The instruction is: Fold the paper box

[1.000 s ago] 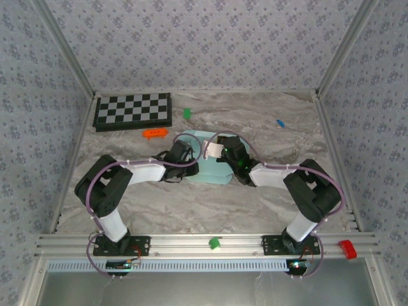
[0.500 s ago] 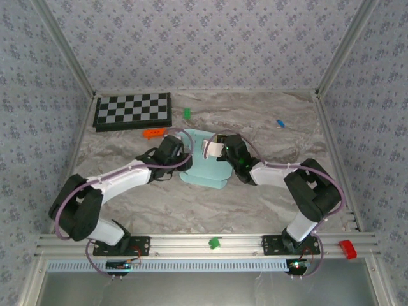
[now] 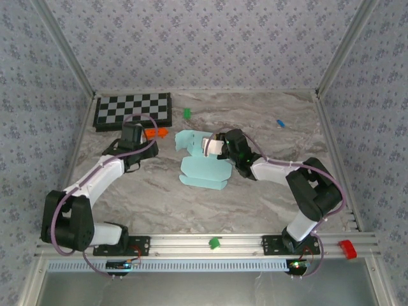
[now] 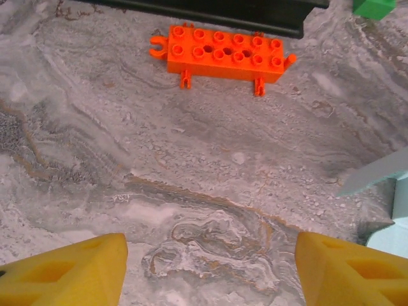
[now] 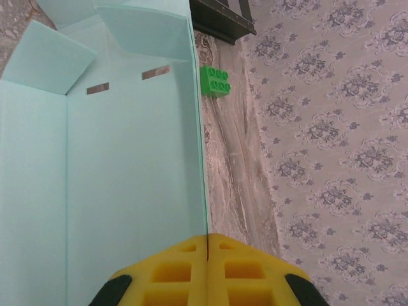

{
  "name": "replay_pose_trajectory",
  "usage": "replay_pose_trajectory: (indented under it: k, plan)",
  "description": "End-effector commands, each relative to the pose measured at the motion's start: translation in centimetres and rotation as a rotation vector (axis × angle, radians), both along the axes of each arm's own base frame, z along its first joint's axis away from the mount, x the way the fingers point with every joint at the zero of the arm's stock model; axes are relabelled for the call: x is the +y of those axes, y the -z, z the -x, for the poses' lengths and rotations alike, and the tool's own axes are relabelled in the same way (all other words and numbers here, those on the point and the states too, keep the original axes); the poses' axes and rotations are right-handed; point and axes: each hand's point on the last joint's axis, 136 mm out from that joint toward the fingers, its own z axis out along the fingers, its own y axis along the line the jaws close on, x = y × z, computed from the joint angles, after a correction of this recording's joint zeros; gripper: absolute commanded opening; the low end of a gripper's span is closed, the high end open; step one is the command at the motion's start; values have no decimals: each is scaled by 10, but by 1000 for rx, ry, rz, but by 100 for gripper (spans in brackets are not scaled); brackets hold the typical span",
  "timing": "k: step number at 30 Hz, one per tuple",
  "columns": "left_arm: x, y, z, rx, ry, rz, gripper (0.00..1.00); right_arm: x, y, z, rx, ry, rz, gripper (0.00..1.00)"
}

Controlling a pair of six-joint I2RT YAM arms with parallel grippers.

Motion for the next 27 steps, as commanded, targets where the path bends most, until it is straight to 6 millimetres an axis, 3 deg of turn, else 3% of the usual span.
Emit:
replay_pose_trajectory:
  k: [1,15,27]
  plan:
    - [-14,-5,-10,10,74,30,71,7,2,2,34,-45,4,0]
    - [-41,20,-60,89,131,61,71,9,4,5,25,-54,14,0]
    - [-91,27,-68,91,428,106,68,11,6,4,29,-53,12,0]
